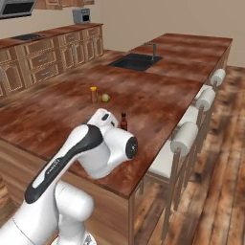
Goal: Move the condiment bottle and oil and vinegar bottle from the cabinet to the dining counter.
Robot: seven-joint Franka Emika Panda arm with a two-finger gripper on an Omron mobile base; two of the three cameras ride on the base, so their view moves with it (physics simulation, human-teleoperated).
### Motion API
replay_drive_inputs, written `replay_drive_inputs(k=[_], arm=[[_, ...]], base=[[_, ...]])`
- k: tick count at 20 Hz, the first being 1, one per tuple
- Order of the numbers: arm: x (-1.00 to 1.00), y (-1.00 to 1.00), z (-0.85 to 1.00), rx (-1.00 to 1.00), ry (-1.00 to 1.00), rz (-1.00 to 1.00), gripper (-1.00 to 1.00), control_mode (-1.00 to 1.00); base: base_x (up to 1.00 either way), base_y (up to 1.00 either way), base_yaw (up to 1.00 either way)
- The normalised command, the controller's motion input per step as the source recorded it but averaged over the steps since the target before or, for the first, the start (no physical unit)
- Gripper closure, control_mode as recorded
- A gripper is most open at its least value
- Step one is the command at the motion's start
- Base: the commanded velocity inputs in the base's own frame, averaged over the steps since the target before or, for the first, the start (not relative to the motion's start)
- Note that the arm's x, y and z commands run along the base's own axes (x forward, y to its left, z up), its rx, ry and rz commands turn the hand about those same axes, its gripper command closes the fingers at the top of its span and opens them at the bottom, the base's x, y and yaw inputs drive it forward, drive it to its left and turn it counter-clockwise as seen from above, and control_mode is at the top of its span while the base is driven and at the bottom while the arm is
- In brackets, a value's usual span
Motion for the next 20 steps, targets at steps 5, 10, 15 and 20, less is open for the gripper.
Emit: replay_drive_inputs(k=[5, 10, 15, 20], arm=[[-0.54, 0.75, 0.29, -0.14, 0.25, -0.14, -1.0, -1.0], [-0.5, 0.53, 0.04, -0.07, 0.19, -0.33, -1.0, -1.0], [-0.32, 0.53, -0.05, -0.05, 0.13, -0.42, -1.0, -1.0], [-0.26, 0.52, -0.35, -0.07, 0.06, -0.36, -1.0, -1.0]], base=[[0.0, 0.0, 0.0], [0.0, 0.0, 0.0], [0.0, 0.0, 0.0], [0.0, 0.0, 0.0]])
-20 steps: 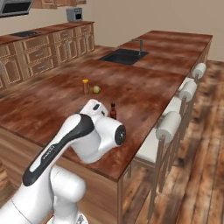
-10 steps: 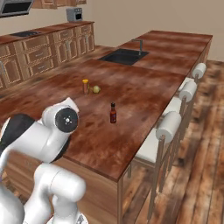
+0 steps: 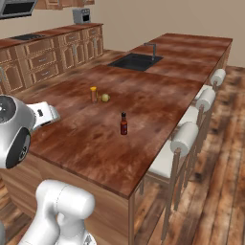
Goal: Move the condiment bottle and oil and vinegar bottle from the cabinet to the dining counter.
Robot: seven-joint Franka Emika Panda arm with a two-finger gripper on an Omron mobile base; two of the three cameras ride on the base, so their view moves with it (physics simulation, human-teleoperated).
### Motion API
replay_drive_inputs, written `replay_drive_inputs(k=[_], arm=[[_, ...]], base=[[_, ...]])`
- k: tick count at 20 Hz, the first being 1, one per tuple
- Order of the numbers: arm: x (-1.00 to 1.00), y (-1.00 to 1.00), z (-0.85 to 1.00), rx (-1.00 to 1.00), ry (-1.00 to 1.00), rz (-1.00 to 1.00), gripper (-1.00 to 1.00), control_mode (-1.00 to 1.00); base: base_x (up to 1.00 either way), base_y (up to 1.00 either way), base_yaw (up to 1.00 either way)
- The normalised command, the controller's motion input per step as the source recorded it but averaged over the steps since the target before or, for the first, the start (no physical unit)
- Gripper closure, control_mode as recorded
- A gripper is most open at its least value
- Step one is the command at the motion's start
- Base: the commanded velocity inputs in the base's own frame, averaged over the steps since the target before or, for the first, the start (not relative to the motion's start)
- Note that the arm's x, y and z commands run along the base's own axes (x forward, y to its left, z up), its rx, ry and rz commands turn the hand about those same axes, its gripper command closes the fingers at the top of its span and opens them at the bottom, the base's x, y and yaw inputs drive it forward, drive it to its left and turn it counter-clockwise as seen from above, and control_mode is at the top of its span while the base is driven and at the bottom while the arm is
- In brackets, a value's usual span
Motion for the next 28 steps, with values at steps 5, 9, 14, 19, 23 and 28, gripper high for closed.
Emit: replay_drive_inputs(k=[5, 9, 14, 19, 23, 28], arm=[[-0.13, 0.13, -0.29, 0.0, 0.01, -0.04, -1.0, -1.0], [-0.09, 0.01, -0.13, 0.0, 0.02, 0.0, -1.0, 1.0], [0.0, 0.0, 0.0, 0.0, 0.0, 0.0, -1.0, 1.0], [0.0, 0.0, 0.0, 0.0, 0.0, 0.0, -1.0, 1.0], [0.0, 0.0, 0.0, 0.0, 0.0, 0.0, -1.0, 1.0], [0.0, 0.0, 0.0, 0.0, 0.0, 0.0, -1.0, 1.0]], base=[[0.0, 0.0, 0.0], [-0.09, 0.02, 0.0], [-0.55, 0.48, 0.0], [-0.44, 0.91, 0.0], [-0.26, 1.0, 0.0], [-0.05, 1.0, 0.0]])
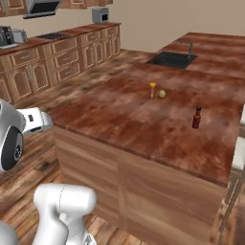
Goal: Move the condiment bottle and oil and vinegar bottle from the cabinet to the dining counter.
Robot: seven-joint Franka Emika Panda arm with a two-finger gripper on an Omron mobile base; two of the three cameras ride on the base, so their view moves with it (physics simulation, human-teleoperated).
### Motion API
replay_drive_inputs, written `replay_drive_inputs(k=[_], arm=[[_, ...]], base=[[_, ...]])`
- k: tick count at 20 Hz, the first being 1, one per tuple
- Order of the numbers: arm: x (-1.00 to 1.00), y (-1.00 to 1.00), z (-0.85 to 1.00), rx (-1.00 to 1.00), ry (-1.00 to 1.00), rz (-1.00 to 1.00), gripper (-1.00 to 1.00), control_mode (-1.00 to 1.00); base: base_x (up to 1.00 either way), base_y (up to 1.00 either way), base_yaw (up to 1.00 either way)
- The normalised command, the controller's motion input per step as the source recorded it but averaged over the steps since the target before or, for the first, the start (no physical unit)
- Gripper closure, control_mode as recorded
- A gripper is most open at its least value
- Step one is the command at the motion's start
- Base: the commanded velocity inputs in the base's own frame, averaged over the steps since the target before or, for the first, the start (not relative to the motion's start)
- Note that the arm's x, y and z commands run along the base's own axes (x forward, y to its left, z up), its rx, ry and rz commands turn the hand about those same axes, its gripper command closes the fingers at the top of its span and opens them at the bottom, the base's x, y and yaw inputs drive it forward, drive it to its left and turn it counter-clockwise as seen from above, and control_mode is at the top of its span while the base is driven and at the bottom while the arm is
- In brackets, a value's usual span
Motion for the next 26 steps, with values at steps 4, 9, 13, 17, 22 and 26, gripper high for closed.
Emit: replay_drive_inputs(k=[4, 9, 13, 17, 22, 26], arm=[[0.0, 0.0, 0.0, 0.0, 0.0, 0.0, -1.0, 1.0], [0.0, 0.0, 0.0, 0.0, 0.0, 0.0, -1.0, 1.0], [0.0, 0.0, 0.0, 0.0, 0.0, 0.0, -1.0, 1.0], [0.0, 0.0, 0.0, 0.0, 0.0, 0.0, -1.0, 1.0], [0.0, 0.0, 0.0, 0.0, 0.0, 0.0, -1.0, 1.0], [0.0, 0.0, 0.0, 0.0, 0.0, 0.0, -1.0, 1.0]], base=[[0.0, 1.0, 0.0], [0.0, 1.0, 0.0], [0.0, 1.0, 0.0], [0.09, 1.0, 0.0], [0.12, 1.0, 0.0], [0.3, 1.0, 0.0]])
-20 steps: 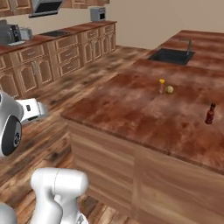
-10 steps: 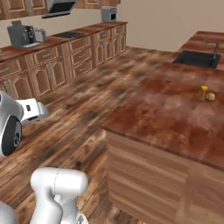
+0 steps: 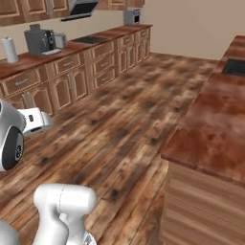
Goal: Move the condiment bottle and oil and vinegar bottle from the cabinet to the dining counter.
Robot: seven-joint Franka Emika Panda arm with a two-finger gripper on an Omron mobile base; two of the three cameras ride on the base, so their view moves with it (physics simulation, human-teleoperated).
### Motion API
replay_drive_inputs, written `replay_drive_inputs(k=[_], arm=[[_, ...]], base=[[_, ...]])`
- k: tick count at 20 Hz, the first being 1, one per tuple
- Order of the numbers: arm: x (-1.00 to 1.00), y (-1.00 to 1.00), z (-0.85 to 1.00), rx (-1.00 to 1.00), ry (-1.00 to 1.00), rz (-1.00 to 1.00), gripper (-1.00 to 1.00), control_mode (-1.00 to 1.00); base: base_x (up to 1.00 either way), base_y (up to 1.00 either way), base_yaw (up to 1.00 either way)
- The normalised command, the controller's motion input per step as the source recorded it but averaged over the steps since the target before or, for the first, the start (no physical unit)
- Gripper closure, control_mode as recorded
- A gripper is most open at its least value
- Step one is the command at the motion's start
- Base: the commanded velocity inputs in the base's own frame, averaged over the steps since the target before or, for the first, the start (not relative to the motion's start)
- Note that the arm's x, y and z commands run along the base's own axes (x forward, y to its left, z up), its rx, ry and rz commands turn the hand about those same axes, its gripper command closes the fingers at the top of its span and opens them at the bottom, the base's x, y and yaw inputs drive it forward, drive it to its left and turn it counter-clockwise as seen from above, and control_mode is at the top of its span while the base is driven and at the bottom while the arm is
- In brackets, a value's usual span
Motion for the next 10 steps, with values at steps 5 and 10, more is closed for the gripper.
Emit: replay_drive_inputs(k=[5, 10], arm=[[0.0, 0.0, 0.0, 0.0, 0.0, 0.0, -1.0, 1.0], [0.0, 0.0, 0.0, 0.0, 0.0, 0.0, -1.0, 1.0]], base=[[0.63, 1.0, 0.0], [0.85, 1.0, 0.0]])
